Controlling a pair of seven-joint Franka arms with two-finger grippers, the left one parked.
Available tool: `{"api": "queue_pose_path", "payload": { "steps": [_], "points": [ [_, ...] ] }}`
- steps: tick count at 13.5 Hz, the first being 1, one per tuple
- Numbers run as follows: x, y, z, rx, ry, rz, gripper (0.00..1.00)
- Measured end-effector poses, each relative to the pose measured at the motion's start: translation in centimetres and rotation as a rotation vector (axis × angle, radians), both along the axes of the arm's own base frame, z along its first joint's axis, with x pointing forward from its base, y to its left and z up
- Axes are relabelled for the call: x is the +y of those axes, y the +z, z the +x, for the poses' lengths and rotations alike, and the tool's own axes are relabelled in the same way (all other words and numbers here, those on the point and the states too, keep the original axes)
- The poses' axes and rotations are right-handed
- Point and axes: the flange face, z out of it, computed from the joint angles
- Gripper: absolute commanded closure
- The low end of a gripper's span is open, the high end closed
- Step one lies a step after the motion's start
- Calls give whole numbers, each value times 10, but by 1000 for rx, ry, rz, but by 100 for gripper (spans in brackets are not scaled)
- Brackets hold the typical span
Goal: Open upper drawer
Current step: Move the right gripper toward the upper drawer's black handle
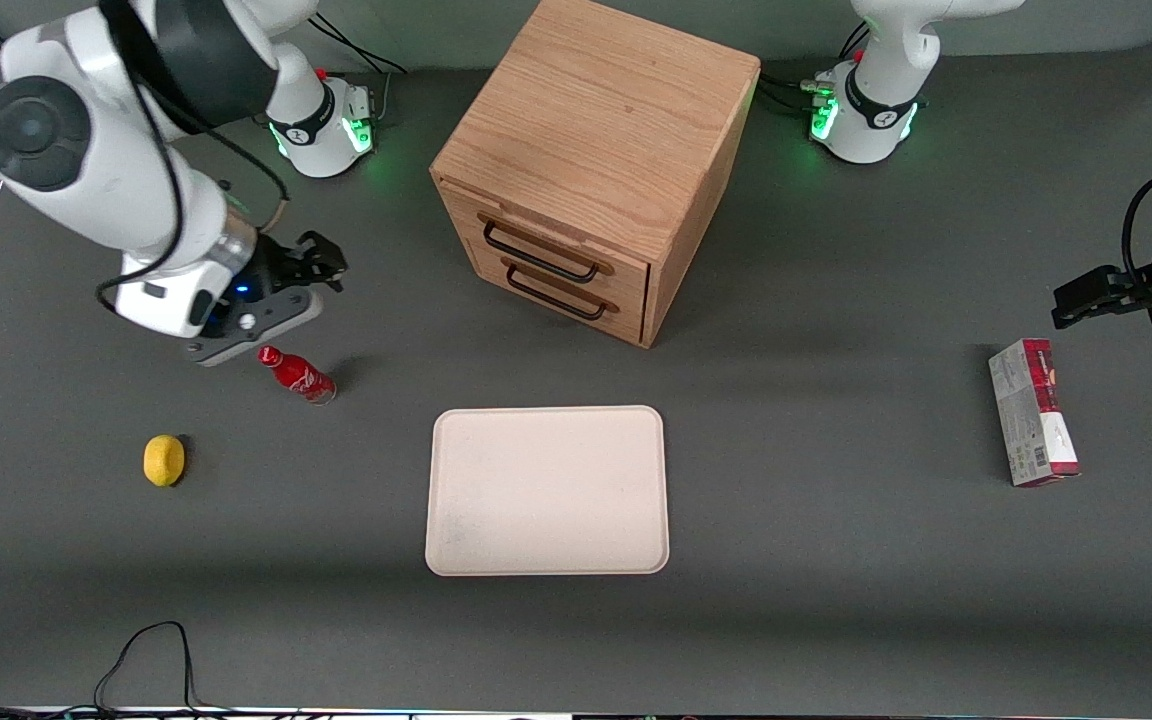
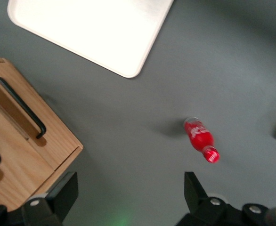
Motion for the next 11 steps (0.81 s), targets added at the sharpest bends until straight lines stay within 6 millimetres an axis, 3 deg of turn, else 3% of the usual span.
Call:
{"api": "queue_pose_path", "payload": {
  "steps": [6, 11],
  "points": [
    [78, -25, -12, 23, 189, 0, 0],
    [112, -49, -16, 78, 280, 72, 0]
  ]
}}
